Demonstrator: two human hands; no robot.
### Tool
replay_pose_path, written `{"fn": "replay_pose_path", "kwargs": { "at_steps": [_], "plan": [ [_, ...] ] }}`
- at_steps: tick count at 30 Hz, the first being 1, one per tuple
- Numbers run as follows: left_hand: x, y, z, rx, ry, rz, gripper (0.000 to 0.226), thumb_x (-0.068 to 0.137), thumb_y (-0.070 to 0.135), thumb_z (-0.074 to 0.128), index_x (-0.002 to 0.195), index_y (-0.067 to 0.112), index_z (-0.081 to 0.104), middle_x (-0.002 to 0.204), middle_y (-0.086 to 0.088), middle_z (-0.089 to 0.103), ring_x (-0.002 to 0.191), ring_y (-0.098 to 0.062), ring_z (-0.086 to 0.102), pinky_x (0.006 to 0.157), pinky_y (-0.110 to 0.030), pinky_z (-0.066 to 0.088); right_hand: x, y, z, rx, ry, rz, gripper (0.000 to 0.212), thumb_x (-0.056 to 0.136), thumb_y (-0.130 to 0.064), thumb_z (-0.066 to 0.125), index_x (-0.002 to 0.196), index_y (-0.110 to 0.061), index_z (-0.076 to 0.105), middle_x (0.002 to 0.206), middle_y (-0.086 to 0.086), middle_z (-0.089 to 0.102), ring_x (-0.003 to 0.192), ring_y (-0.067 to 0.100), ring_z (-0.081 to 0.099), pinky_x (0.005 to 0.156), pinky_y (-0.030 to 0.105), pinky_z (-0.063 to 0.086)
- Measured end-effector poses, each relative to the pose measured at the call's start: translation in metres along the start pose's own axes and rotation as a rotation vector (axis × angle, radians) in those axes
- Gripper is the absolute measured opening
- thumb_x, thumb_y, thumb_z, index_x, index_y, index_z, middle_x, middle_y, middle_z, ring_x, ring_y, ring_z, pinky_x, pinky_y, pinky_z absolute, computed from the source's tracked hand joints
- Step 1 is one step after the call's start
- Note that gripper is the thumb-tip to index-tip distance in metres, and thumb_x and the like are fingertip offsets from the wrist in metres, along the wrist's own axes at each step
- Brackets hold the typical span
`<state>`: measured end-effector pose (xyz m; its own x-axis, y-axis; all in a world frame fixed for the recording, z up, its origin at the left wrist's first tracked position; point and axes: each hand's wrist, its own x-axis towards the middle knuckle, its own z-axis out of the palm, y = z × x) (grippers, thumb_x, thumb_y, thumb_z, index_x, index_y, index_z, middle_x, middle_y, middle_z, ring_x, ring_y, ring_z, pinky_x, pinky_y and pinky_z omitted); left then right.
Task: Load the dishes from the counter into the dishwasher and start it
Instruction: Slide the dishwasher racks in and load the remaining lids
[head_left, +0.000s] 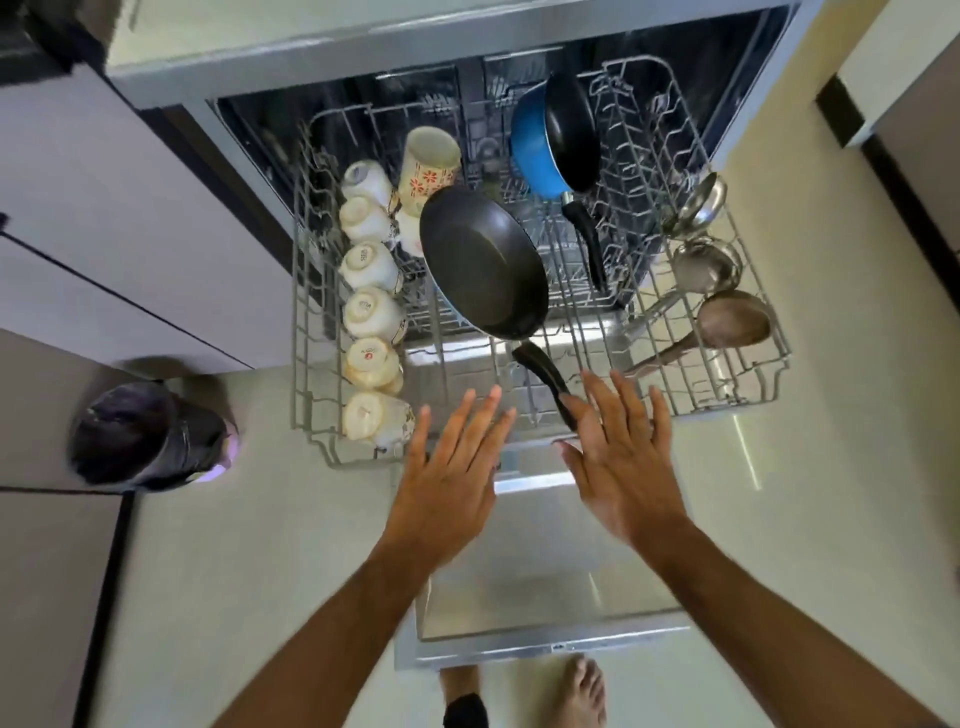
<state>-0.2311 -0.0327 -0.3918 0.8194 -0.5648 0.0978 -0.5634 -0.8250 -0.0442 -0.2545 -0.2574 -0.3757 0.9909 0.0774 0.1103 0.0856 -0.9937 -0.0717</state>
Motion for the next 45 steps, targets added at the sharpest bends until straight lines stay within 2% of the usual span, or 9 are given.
{"fn": "replay_pose_path", "kwargs": {
  "at_steps": [5, 7, 9, 15, 20, 23, 29, 37, 45],
  "plan": [
    [0.044, -0.029, 0.004, 0.028, 0.036, 0.035, 0.085, 0.093, 0.034, 0.054, 0.161, 0.018, 0.006, 0.169, -0.007, 0.0, 0.155, -0.028, 0.003, 0.121, -0.061, 0.01, 0.051, 0.004, 0.002, -0.019, -0.088, 0.03, 0.06, 0.1, -0.049, 0.042, 0.15, -0.017, 0.036, 0.16, 0.015, 0.028, 0.151, 0.036, 0.016, 0.12, 0.061, 0.015],
    [0.062, -0.039, 0.006, 0.035, 0.054, 0.03, 0.088, 0.091, 0.034, 0.056, 0.161, 0.019, 0.005, 0.169, -0.006, -0.002, 0.155, -0.028, 0.001, 0.122, -0.06, 0.007, 0.072, 0.009, 0.004, -0.033, -0.074, 0.027, 0.06, 0.099, -0.048, 0.046, 0.149, -0.015, 0.036, 0.159, 0.015, 0.031, 0.15, 0.037, 0.02, 0.119, 0.061, 0.017],
    [0.08, -0.049, 0.007, 0.043, 0.06, 0.028, 0.091, 0.089, 0.033, 0.059, 0.161, 0.019, 0.005, 0.169, -0.005, -0.003, 0.156, -0.027, 0.001, 0.122, -0.06, 0.005, 0.092, 0.012, 0.006, -0.048, -0.067, 0.017, 0.062, 0.101, -0.05, 0.041, 0.151, -0.015, 0.034, 0.16, 0.015, 0.029, 0.151, 0.037, 0.018, 0.119, 0.062, 0.015],
    [0.135, -0.081, 0.013, 0.08, 0.068, 0.025, 0.095, 0.088, 0.037, 0.062, 0.161, 0.018, 0.004, 0.169, -0.007, -0.003, 0.155, -0.028, 0.001, 0.121, -0.062, 0.009, 0.155, 0.022, 0.013, -0.077, -0.096, 0.021, 0.075, 0.102, -0.061, 0.019, 0.159, -0.019, -0.003, 0.166, 0.011, -0.008, 0.152, 0.034, -0.01, 0.121, 0.059, 0.001],
    [0.187, -0.109, 0.016, 0.067, 0.02, -0.031, 0.098, 0.089, 0.038, 0.062, 0.161, 0.019, -0.002, 0.168, -0.009, -0.007, 0.155, -0.031, -0.005, 0.12, -0.066, 0.006, 0.217, 0.027, 0.012, -0.094, -0.152, 0.019, 0.076, 0.1, -0.065, 0.011, 0.158, -0.021, -0.01, 0.166, 0.01, -0.011, 0.152, 0.033, -0.013, 0.121, 0.058, -0.005],
    [0.216, -0.127, 0.015, 0.083, -0.006, -0.022, 0.101, 0.087, 0.039, 0.064, 0.16, 0.018, -0.002, 0.168, -0.011, -0.007, 0.155, -0.032, -0.005, 0.12, -0.065, 0.002, 0.25, 0.028, 0.01, -0.08, -0.151, 0.018, 0.076, 0.099, -0.066, 0.01, 0.159, -0.02, -0.005, 0.166, 0.011, -0.008, 0.152, 0.033, -0.011, 0.121, 0.059, -0.003],
    [0.259, -0.159, 0.019, 0.083, -0.067, -0.027, 0.106, 0.087, 0.042, 0.064, 0.158, 0.021, -0.012, 0.167, -0.01, -0.016, 0.153, -0.03, -0.012, 0.118, -0.061, -0.009, 0.302, 0.032, 0.015, -0.045, -0.167, 0.015, 0.076, 0.1, -0.063, 0.018, 0.158, -0.021, -0.006, 0.166, 0.012, -0.01, 0.152, 0.033, -0.013, 0.121, 0.06, -0.005],
    [0.268, -0.172, 0.029, 0.062, -0.022, -0.002, 0.116, 0.078, 0.03, 0.071, 0.159, 0.022, -0.011, 0.167, -0.005, -0.016, 0.154, -0.028, -0.01, 0.12, -0.062, -0.005, 0.316, 0.031, 0.033, -0.071, -0.075, 0.004, 0.085, 0.098, -0.053, 0.044, 0.158, -0.02, -0.005, 0.166, 0.013, -0.008, 0.153, 0.033, -0.007, 0.121, 0.06, -0.001],
    [0.27, -0.173, 0.023, 0.02, -0.024, 0.004, 0.121, 0.076, 0.035, 0.074, 0.158, 0.019, -0.014, 0.167, -0.008, -0.017, 0.154, -0.027, -0.012, 0.121, -0.061, -0.006, 0.322, 0.035, 0.018, -0.061, -0.174, -0.032, 0.108, 0.085, -0.032, 0.07, 0.157, -0.021, -0.01, 0.166, 0.014, -0.007, 0.152, 0.032, -0.01, 0.12, 0.059, -0.006]
  ]
}}
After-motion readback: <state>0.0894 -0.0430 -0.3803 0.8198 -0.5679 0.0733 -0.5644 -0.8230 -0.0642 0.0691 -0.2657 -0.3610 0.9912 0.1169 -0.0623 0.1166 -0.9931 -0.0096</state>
